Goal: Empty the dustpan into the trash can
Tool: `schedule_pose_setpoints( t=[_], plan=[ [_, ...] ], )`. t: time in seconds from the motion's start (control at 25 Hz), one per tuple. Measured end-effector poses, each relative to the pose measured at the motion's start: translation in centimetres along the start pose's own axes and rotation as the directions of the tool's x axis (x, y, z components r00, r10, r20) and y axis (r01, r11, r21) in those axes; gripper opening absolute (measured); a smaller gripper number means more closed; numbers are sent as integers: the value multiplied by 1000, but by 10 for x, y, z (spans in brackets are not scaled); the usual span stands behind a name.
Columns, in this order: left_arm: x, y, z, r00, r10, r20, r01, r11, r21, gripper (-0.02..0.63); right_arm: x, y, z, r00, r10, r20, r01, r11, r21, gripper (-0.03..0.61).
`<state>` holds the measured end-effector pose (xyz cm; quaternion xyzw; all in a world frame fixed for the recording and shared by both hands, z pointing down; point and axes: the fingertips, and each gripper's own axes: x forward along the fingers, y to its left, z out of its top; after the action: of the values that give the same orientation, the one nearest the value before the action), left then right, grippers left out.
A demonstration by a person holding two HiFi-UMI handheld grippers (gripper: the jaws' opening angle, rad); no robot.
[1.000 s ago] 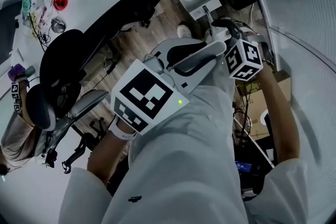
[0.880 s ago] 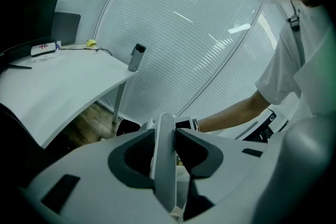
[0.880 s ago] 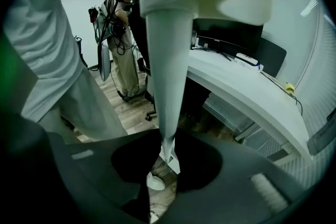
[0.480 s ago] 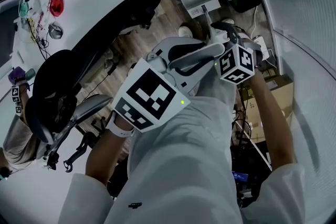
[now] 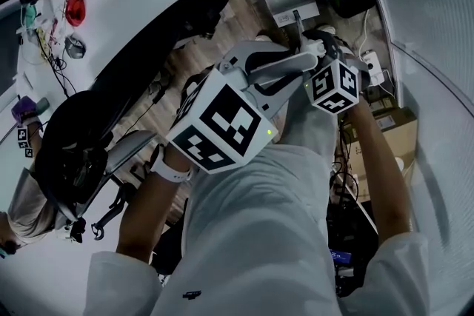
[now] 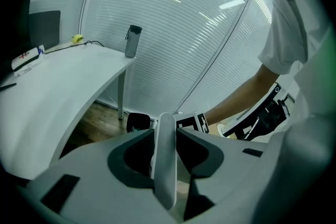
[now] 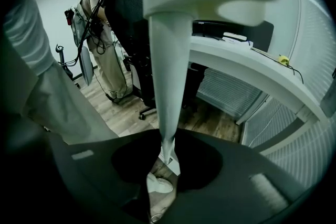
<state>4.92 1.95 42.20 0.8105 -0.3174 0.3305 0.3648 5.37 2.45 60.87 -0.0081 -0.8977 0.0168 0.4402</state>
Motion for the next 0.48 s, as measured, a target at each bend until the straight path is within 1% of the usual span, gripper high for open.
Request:
schedule_pose_setpoints(
  t=[0.2, 0.48],
  plan=[
    [12, 7, -10, 1000, 13, -7, -13, 1000, -20, 133, 16, 1, -9, 1000, 13, -15, -13, 1000, -13, 92],
    [28, 11, -19, 999, 9, -38, -9, 1000, -17, 133, 28, 1, -21, 998, 54, -37, -55, 998, -26, 94]
  ],
)
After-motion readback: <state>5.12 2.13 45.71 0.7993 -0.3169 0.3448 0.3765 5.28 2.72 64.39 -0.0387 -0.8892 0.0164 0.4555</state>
